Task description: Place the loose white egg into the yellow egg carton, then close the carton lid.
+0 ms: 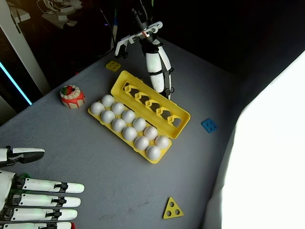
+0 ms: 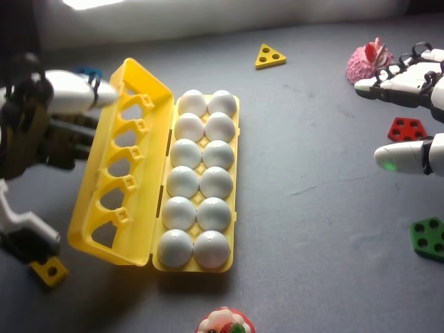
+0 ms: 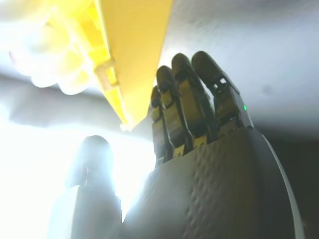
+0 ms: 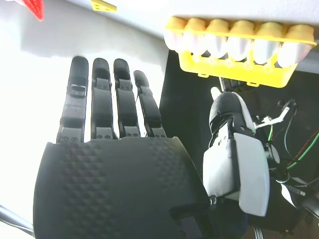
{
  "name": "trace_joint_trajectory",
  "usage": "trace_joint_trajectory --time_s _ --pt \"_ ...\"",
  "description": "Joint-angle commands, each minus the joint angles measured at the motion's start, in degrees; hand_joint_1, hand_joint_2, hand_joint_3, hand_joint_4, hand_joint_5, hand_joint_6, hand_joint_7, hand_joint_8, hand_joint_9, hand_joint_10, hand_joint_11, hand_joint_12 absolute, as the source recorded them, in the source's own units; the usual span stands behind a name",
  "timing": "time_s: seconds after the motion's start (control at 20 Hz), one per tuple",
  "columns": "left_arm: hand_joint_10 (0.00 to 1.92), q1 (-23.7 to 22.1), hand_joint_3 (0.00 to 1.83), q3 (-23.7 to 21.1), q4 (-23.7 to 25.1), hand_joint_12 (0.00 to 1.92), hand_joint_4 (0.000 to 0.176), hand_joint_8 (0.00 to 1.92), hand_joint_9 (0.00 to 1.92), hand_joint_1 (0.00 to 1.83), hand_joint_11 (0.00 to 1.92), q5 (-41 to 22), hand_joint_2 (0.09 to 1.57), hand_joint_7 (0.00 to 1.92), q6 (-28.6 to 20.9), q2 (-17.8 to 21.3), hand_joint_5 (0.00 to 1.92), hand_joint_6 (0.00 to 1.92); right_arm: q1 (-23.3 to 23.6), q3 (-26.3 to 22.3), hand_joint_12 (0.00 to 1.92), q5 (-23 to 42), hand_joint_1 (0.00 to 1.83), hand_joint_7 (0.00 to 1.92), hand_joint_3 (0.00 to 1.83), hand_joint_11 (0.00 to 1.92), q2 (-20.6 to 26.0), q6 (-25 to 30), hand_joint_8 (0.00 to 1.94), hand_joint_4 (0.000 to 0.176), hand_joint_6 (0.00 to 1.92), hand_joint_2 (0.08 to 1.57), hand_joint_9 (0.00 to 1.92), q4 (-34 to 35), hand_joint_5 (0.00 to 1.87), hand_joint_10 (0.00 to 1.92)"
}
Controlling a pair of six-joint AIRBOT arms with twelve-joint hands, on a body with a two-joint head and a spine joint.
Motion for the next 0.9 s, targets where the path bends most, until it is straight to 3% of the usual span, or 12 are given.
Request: trace_joint_trajectory --time_s 0.0,0.3,0.55,0.85 --pt "0.07 -1.71 0.00 -0.16 2.22 1.17 0.008 0.00 0.47 0.19 0.00 0.11 1.31 0.52 0.85 -0.16 0.43 0.00 0.24 0.11 0.65 6.45 0.00 0.25 0.00 0.00 0.29 -0.09 0.00 0.000 0.00 1.17 0.24 0.52 0.18 0.01" --pt "0.07 -9.81 0.00 -5.21 1.60 1.16 0.006 0.00 0.45 0.20 0.00 -4.61 1.32 0.49 5.60 -0.22 0.42 0.00 0.24 0.11 0.55 6.54 0.00 0.24 0.00 0.00 0.26 -0.16 0.00 0.000 0.00 1.17 0.21 0.52 0.15 0.00" --pt "0.08 -9.30 0.00 -10.55 0.74 1.20 0.004 0.01 0.46 0.20 0.00 -5.57 1.32 0.50 5.62 -0.30 0.43 0.01 0.24 0.11 0.58 6.72 0.00 0.26 0.00 0.00 0.22 -0.33 0.00 0.000 0.01 1.16 0.21 0.52 0.21 0.00" --pt "0.11 -8.88 0.00 -13.62 1.81 1.27 0.000 0.02 0.49 0.23 0.00 -5.02 1.31 0.56 5.64 -1.47 0.49 0.02 0.24 0.11 0.60 6.76 0.00 0.28 0.00 0.00 0.22 -0.41 0.00 0.000 0.00 1.15 0.23 0.52 0.21 0.00"
